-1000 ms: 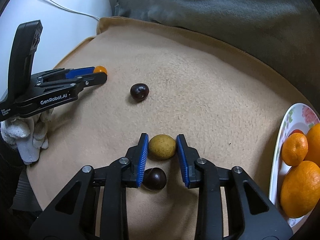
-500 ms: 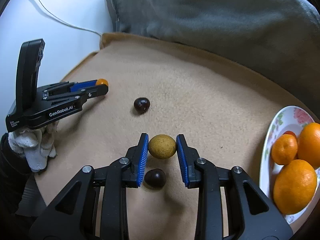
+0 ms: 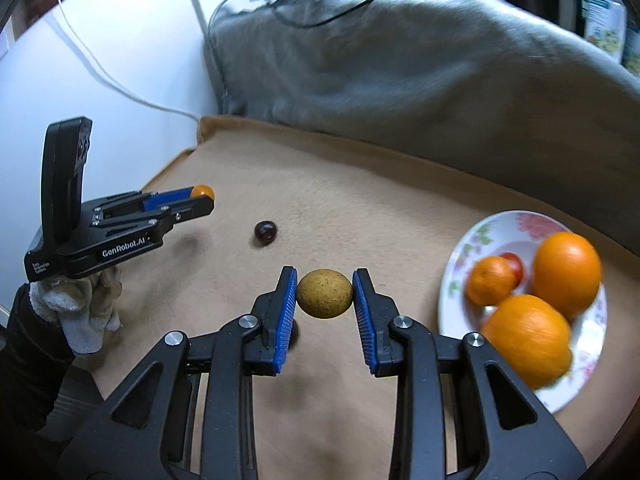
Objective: Organize fruits
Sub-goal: 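Carry the kumquat and yellow-green fruit over the plate and open both grippers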
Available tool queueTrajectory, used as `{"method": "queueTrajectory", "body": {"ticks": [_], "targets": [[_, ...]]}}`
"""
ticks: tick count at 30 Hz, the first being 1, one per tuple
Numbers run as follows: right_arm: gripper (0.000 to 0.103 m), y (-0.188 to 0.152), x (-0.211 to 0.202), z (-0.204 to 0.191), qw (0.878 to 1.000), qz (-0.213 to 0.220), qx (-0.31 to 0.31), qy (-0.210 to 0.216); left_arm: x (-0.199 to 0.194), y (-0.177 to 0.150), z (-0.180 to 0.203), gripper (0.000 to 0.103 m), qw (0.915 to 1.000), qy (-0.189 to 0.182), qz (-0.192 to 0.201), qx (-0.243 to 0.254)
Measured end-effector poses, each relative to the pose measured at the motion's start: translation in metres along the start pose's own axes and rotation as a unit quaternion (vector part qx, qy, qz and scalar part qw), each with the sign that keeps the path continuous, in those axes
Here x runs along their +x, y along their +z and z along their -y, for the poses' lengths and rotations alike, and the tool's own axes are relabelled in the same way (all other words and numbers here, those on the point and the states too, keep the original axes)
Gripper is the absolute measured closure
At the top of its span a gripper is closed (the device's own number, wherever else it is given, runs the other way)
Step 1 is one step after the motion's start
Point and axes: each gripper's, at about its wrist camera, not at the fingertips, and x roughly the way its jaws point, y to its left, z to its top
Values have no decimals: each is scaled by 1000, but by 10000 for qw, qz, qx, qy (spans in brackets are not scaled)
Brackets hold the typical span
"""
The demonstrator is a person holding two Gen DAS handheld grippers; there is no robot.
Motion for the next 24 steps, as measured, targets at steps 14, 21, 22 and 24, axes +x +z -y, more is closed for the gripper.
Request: {"method": "queueTrajectory", "body": {"ticks": [14,21,22,24], "targets": [[73,-26,-66,76,9956,474,723,-368,6,16,83,77,9970,-625,71,450],[73,-36,-81,113,9913,546,1089,-505,17,18,121,77,9937,-890,3,677],[73,-37,-82,118,9907,548,1139,-513,18,19,124,77,9933,-921,-5,695],[73,-39,-83,128,9893,547,1250,-517,21,21,133,77,9923,-989,-18,741]]}}
